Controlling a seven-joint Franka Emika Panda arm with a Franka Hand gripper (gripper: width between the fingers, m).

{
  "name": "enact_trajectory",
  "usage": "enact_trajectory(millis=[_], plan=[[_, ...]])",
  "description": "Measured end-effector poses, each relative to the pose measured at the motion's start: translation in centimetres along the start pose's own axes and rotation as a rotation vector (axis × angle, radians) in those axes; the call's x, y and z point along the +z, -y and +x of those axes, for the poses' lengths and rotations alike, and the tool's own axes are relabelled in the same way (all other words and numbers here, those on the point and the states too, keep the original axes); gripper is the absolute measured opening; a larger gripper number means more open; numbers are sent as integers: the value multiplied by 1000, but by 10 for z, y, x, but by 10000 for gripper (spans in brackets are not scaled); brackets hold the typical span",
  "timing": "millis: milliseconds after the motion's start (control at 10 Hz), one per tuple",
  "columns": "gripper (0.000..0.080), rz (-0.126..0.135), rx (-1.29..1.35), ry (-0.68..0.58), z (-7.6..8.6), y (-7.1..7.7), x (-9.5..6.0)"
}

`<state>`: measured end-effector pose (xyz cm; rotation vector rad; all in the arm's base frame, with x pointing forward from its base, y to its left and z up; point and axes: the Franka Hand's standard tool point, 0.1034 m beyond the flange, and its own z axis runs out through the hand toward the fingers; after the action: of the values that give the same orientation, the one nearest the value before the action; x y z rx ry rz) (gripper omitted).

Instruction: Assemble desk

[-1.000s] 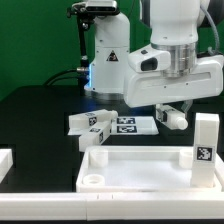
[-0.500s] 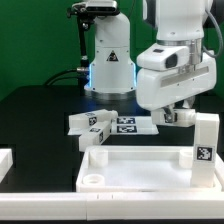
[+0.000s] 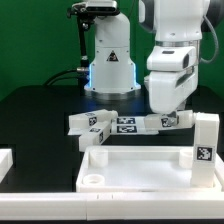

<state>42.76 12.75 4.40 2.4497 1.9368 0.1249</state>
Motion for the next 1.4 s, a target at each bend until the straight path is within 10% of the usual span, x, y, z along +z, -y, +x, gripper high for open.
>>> enact_trajectory(millis=[200, 800, 1000, 1400], plan=[[284, -49, -227, -10, 7, 3, 1], [284, -82, -741, 5, -9, 9, 7], [284, -62, -976, 18, -34, 13, 14], [284, -62, -1188, 18, -30, 21, 16]])
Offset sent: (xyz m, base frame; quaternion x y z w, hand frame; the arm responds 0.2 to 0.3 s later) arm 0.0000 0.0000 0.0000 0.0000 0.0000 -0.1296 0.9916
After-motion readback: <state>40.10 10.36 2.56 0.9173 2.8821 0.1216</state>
